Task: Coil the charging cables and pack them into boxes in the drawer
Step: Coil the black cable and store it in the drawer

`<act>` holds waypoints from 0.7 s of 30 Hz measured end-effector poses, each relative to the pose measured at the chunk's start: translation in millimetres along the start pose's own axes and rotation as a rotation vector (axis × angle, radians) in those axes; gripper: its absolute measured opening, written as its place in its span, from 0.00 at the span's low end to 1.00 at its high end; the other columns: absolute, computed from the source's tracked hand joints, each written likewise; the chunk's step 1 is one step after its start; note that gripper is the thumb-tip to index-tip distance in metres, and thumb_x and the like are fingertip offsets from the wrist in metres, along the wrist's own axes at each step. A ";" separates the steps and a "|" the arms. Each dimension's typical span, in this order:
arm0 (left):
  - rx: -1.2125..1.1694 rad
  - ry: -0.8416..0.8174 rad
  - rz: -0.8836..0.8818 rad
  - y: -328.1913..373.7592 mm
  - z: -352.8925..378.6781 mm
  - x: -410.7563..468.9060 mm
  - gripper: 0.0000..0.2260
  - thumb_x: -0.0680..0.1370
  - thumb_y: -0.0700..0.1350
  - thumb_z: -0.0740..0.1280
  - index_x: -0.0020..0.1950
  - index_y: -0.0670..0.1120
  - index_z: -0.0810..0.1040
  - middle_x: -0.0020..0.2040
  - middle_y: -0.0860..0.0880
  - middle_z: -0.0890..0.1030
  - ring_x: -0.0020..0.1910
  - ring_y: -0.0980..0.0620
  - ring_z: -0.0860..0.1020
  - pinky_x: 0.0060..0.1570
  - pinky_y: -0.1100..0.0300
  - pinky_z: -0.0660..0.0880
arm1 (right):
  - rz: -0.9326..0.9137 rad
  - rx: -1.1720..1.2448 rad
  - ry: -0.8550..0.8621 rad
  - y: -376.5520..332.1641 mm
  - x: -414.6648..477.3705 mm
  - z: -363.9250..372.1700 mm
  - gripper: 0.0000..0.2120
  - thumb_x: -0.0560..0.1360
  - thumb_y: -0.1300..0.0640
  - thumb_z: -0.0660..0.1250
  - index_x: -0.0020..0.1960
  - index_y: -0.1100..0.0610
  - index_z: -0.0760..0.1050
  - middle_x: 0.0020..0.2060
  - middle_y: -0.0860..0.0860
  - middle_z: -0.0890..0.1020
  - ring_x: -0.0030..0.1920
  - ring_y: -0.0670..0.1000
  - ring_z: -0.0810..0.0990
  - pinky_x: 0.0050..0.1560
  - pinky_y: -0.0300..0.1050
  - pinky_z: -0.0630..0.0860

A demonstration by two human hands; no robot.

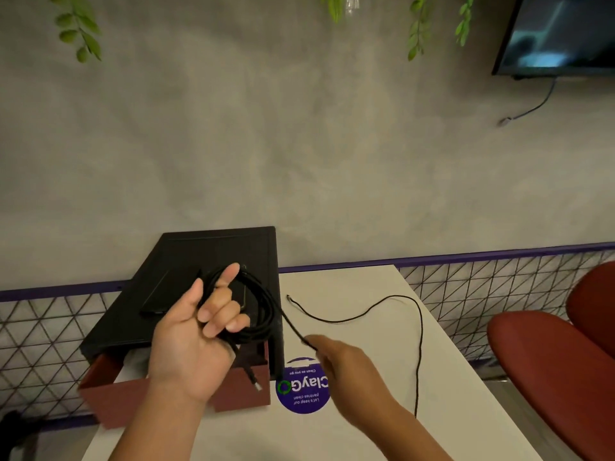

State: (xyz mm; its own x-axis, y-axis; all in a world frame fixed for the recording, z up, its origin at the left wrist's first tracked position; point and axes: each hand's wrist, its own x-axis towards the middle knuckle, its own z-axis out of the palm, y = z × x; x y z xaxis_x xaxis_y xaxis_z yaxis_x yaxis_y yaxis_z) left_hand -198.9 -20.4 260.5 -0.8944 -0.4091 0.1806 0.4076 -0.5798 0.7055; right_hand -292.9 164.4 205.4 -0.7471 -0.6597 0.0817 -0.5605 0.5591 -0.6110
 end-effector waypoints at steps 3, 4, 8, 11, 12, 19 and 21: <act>-0.063 0.000 0.013 -11.9 21.6 0.7 0.18 0.76 0.44 0.57 0.61 0.38 0.76 0.28 0.52 0.67 0.24 0.57 0.65 0.29 0.64 0.71 | -0.061 -0.081 -0.140 -5.8 -6.7 4.6 0.24 0.77 0.61 0.62 0.69 0.44 0.64 0.60 0.50 0.77 0.58 0.50 0.76 0.58 0.45 0.76; 0.002 0.052 0.061 -16.4 31.3 -0.7 0.15 0.77 0.43 0.56 0.60 0.40 0.74 0.27 0.53 0.65 0.23 0.58 0.63 0.28 0.64 0.69 | -0.078 -0.116 -0.190 -8.8 -9.8 4.6 0.24 0.78 0.63 0.60 0.70 0.44 0.64 0.60 0.52 0.77 0.59 0.52 0.75 0.59 0.44 0.74; 0.407 0.115 0.087 -34.8 46.4 1.1 0.13 0.81 0.40 0.54 0.64 0.48 0.69 0.28 0.54 0.66 0.27 0.59 0.65 0.39 0.61 0.65 | -0.092 -0.172 -0.319 -23.2 -17.4 3.2 0.19 0.80 0.60 0.55 0.70 0.48 0.64 0.61 0.54 0.75 0.60 0.55 0.74 0.58 0.44 0.70; 0.802 0.042 0.120 -44.2 43.5 -3.4 0.14 0.81 0.45 0.56 0.66 0.57 0.65 0.34 0.57 0.69 0.35 0.60 0.69 0.46 0.66 0.70 | -0.110 -0.220 -0.342 -31.5 -23.0 -13.3 0.16 0.80 0.57 0.57 0.67 0.49 0.67 0.60 0.53 0.75 0.60 0.55 0.73 0.60 0.45 0.70; 0.933 0.014 0.122 -49.1 40.4 -5.4 0.13 0.81 0.46 0.56 0.64 0.61 0.65 0.39 0.57 0.72 0.40 0.61 0.71 0.50 0.65 0.71 | -0.153 -0.210 -0.323 -33.3 -25.4 -22.3 0.15 0.79 0.56 0.57 0.66 0.48 0.68 0.59 0.53 0.76 0.59 0.55 0.74 0.58 0.46 0.71; 1.216 -0.156 -0.130 -61.1 40.9 -20.4 0.06 0.79 0.54 0.57 0.53 0.65 0.64 0.50 0.62 0.72 0.50 0.60 0.75 0.50 0.68 0.76 | -0.246 -0.213 -0.019 -28.5 -28.0 -79.6 0.06 0.75 0.47 0.65 0.46 0.48 0.76 0.35 0.43 0.75 0.35 0.40 0.72 0.34 0.32 0.67; 1.028 -0.170 -0.221 -61.1 41.7 -21.8 0.09 0.74 0.61 0.58 0.53 0.64 0.69 0.50 0.61 0.76 0.49 0.59 0.76 0.53 0.63 0.76 | -0.269 -0.152 0.098 -26.6 -26.2 -89.5 0.06 0.72 0.45 0.68 0.43 0.47 0.77 0.31 0.40 0.73 0.34 0.40 0.72 0.34 0.30 0.66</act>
State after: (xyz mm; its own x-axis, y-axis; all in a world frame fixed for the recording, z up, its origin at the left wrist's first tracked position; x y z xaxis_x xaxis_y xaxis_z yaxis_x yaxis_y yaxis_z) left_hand -211.9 53.3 242.0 -0.9760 -0.2175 0.0148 -0.0470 0.2764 0.9599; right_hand -290.4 211.7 289.9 -0.5914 -0.7466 0.3046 -0.7842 0.4446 -0.4328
